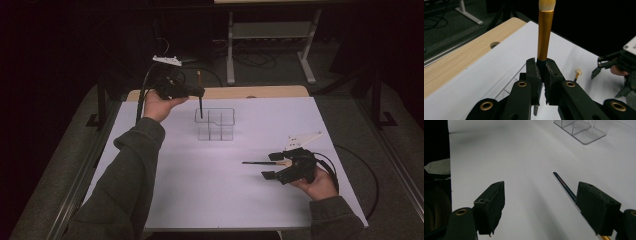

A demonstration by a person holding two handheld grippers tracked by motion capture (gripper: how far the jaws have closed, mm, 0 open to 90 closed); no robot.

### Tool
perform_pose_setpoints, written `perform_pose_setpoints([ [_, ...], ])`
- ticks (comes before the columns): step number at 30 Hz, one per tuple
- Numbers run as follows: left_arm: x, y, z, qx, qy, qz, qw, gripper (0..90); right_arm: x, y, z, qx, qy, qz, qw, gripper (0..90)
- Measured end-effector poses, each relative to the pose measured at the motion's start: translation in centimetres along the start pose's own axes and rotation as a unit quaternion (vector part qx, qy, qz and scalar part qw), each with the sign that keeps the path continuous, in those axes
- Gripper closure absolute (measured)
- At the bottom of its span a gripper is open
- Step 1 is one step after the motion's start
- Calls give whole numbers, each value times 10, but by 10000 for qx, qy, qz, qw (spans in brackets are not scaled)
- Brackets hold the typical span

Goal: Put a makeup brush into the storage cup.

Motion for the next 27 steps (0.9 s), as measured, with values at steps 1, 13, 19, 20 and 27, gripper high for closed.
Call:
perform_pose_setpoints([
  [1,1,-1,1,2,17,-43,10000,832,0,0,0,-9,8,-10,10000,226],
  [13,0,-10,17,138,27,-167,9998,831,0,0,-3,15,76,-26,10000,228],
  [19,-1,-15,19,263,8,-177,9995,831,0,1,-3,17,104,-40,9999,228],
  [20,-2,-16,19,302,-10,-181,9994,831,0,1,-3,19,107,-35,9999,229],
  [27,-4,-16,22,311,-71,-173,9993,830,1,0,-3,25,109,-18,9999,230],
])
Point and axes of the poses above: each handheld gripper's, and its own axes: z roughly forward along the jaws, x roughly out of its top, y roughly to its right, the point moved 7 cm from there along z, roughly forward along the jaws, and after that the axes turned 5 degrees about -y, right-handed, at the moved point
